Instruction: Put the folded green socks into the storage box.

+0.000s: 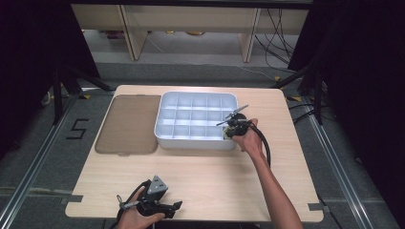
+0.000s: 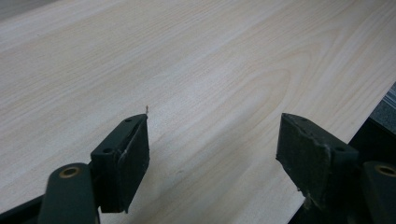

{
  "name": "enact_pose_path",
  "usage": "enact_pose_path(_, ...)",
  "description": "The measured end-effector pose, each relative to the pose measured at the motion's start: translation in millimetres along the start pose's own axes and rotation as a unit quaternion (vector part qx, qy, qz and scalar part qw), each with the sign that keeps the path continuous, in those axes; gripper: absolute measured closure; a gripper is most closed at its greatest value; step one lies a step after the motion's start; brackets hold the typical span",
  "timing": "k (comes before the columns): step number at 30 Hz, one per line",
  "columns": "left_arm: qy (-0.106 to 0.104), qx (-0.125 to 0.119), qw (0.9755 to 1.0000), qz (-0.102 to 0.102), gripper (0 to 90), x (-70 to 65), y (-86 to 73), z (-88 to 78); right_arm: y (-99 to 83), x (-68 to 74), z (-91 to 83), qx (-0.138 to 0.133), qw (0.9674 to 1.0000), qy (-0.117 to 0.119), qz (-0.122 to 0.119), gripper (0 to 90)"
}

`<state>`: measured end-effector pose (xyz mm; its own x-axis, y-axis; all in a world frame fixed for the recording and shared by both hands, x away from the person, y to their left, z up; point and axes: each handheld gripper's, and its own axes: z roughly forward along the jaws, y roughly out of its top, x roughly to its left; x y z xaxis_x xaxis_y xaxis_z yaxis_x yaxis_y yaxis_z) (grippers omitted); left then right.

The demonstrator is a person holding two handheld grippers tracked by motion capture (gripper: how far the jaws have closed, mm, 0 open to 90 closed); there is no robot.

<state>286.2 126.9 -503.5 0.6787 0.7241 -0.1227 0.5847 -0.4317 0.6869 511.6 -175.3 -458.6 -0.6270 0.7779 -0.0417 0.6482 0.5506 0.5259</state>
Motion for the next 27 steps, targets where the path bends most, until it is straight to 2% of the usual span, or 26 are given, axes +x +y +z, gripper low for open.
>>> enact_pose_path(2,-0.003,0.001,1.0000,-0.001,25.0,0.4,0.2,0.0,0.4,-0.9,-3.0,-0.002,1.0000,0.007,0.001,83.9)
enact_pose_path(3,-0.001,0.000,1.0000,0.000,25.0,0.1,0.1,0.3,0.3,-2.1,-3.9,-0.013,0.9999,0.006,-0.008,83.4)
enact_pose_path(5,-0.005,0.000,1.0000,0.001,25.0,0.1,0.5,0.1,0.9,-1.9,-10.6,-0.024,0.9997,0.010,-0.003,82.4)
enact_pose_path(6,-0.005,0.000,1.0000,0.000,25.0,0.1,0.6,0.2,1.3,-2.1,-14.5,-0.033,0.9994,0.008,-0.011,82.0)
enact_pose_path(9,-0.004,0.000,1.0000,0.000,25.0,0.3,0.5,-0.1,2.8,-3.1,-22.2,-0.039,0.9992,0.003,-0.012,80.9)
enact_pose_path(12,-0.007,-0.002,1.0000,-0.003,25.0,-0.7,0.3,0.7,2.5,-3.6,-27.9,-0.066,0.9978,-0.002,-0.008,79.7)
enact_pose_path(13,-0.005,0.002,1.0000,0.003,25.0,0.0,0.4,0.5,2.9,-4.2,-31.8,-0.058,0.9983,-0.001,-0.008,79.4)
enact_pose_path(15,-0.005,0.001,1.0000,0.003,25.0,-0.5,0.4,0.5,2.8,-3.4,-34.4,-0.061,0.9981,0.001,-0.004,78.7)
enact_pose_path(18,-0.012,-0.014,0.9997,-0.013,25.0,-2.7,0.3,1.6,2.3,-3.7,-38.2,-0.067,0.9977,0.006,-0.003,78.4)
enact_pose_path(19,-0.005,0.000,1.0000,0.000,25.0,0.1,0.5,0.1,2.2,-2.6,-37.5,-0.078,0.9969,0.003,0.002,78.2)
enact_pose_path(20,-0.004,-0.001,1.0000,-0.001,25.0,0.3,0.4,0.2,2.0,-3.5,-40.5,-0.073,0.9973,0.009,-0.007,77.9)
enact_pose_path(21,-0.010,0.001,0.9999,-0.008,25.0,-0.3,0.2,0.0,2.3,-2.1,-42.0,-0.079,0.9968,0.009,0.002,77.8)
enact_pose_path(22,-0.005,0.001,1.0000,-0.008,25.0,0.1,0.2,0.7,2.1,-2.0,-44.4,-0.079,0.9968,0.013,-0.001,77.6)
enact_pose_path(23,-0.001,0.000,1.0000,-0.007,25.0,-0.2,0.4,0.3,1.7,-0.7,-44.3,-0.092,0.9956,0.014,0.008,77.4)
enact_pose_path(24,-0.004,-0.002,1.0000,-0.008,25.0,-0.3,0.3,0.0,1.3,-1.3,-47.4,-0.089,0.9959,0.014,-0.001,77.1)
enact_pose_path(25,-0.008,-0.005,0.9999,-0.011,25.0,-0.9,0.3,-0.1,1.1,-0.9,-49.0,-0.093,0.9956,0.015,0.002,77.0)
enact_pose_path(26,-0.008,-0.002,1.0000,-0.001,25.0,0.1,0.5,-1.0,0.5,-0.7,-50.8,-0.097,0.9951,0.017,0.001,76.9)
enact_pose_path(27,-0.007,-0.005,0.9999,-0.012,25.0,-1.0,0.1,-0.2,-0.4,-0.8,-51.6,-0.102,0.9946,0.018,-0.003,76.5)
